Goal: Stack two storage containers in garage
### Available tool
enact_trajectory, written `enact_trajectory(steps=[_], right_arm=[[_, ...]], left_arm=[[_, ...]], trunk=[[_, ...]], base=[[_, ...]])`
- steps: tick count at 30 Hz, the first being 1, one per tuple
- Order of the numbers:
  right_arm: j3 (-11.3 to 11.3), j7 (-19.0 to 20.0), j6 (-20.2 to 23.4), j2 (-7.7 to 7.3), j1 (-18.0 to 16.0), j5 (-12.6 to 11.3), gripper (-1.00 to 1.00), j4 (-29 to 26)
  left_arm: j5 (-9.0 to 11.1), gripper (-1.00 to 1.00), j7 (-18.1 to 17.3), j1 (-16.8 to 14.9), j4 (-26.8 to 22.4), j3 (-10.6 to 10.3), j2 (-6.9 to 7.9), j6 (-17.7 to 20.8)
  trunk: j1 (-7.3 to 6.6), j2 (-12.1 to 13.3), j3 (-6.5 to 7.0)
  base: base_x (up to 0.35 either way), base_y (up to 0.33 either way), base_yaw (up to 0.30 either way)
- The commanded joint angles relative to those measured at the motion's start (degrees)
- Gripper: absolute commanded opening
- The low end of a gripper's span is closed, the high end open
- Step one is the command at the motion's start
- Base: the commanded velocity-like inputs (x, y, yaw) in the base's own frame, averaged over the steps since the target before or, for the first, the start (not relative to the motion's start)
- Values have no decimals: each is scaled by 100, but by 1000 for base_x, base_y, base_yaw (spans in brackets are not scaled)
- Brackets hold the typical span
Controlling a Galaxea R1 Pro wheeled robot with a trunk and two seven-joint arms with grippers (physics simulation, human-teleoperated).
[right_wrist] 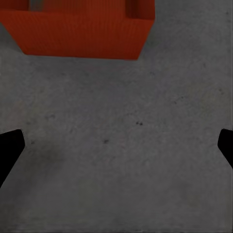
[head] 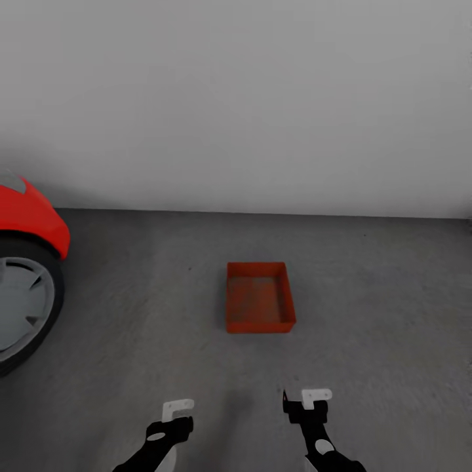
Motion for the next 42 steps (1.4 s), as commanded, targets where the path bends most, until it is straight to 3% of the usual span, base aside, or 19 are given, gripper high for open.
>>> enact_trajectory(steps=[1, 8, 19, 21, 24, 28, 31, 32, 33, 35, 42], right_arm=[[49, -30, -18, 0, -4, -45, 100, 6], [49, -30, -20, 2, -4, -45, 100, 6], [53, -58, -26, -49, -4, -74, 100, 35], [39, -68, 20, -84, -4, -82, 100, 35], [29, -68, 110, -223, -4, -87, 100, 14], [32, -54, 572, -523, -4, -101, 100, 16], [32, -23, 1012, -911, -4, -139, 100, 32], [32, -18, 1228, -1091, -4, -152, 100, 54], [27, -8, 1627, -1196, -4, -170, 100, 425], [15, 38, 1804, -1207, 36, -180, 100, 923], [1, 138, 1950, -1212, 116, -185, 100, 1222]], left_arm=[[54, 100, 41, -1, -9, -50, 4, 17], [54, 100, 41, -1, -14, -55, 7, 17], [63, 100, -30, -4, -16, -48, 45, 22], [63, 100, -24, -7, -11, -48, 113, 27], [85, 100, -17, -5, -4, -48, 350, 56], [210, 100, -20, -2, 151, -62, 835, 117], [313, 100, -65, -1, 755, -70, 1218, 112], [393, 100, -161, -1, 1236, -72, 1350, 84], [586, 100, -457, 14, 1713, -72, 1447, 98], [661, 100, -703, 20, 1846, -73, 1467, 116], [707, 100, -933, 53, 1930, -69, 1435, 111]], trunk=[[-3, -4, -4], [-3, -4, -4], [-3, -4, -4], [-3, -4, -4], [-3, -4, -4], [-3, -4, -4], [-3, -4, -4], [-3, -4, -4], [-3, -4, -4], [-3, -4, -4], [-3, -4, -4]], base=[[-346, 0, 0], [-313, 0, 0], [-18, 0, 0], [0, 0, 0], [0, 0, 0], [0, 0, 0], [0, 0, 0], [0, 0, 0], [0, 0, 0], [0, 0, 0], [0, 0, 0]])
